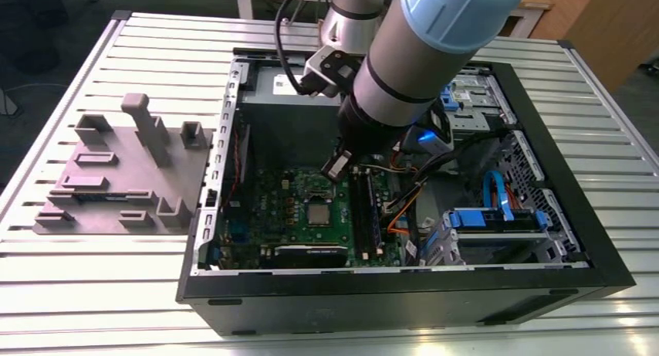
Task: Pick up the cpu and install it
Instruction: 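Close the cpu cover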
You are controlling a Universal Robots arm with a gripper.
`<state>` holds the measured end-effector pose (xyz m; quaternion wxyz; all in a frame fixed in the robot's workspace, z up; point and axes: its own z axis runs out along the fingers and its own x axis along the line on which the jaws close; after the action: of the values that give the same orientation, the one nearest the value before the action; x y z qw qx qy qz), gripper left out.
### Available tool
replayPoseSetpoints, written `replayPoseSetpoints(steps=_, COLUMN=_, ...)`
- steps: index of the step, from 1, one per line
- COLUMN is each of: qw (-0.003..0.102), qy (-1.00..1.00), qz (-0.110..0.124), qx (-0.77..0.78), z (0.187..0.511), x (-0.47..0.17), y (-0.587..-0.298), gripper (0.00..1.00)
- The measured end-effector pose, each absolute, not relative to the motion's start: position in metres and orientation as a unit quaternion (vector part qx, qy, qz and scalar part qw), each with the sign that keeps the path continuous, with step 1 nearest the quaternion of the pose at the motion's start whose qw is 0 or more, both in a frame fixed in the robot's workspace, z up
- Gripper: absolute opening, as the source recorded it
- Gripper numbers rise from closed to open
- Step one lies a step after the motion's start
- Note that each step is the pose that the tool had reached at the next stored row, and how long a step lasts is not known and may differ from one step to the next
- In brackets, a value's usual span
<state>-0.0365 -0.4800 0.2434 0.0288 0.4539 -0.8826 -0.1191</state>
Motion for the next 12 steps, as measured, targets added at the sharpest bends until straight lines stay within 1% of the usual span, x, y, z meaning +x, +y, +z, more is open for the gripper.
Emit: replayPoseSetpoints(steps=12, qw=0.029, qy=-0.883, qz=-0.119, qx=0.454, z=0.2434, x=-0.0373, y=-0.4870, gripper=0.10)
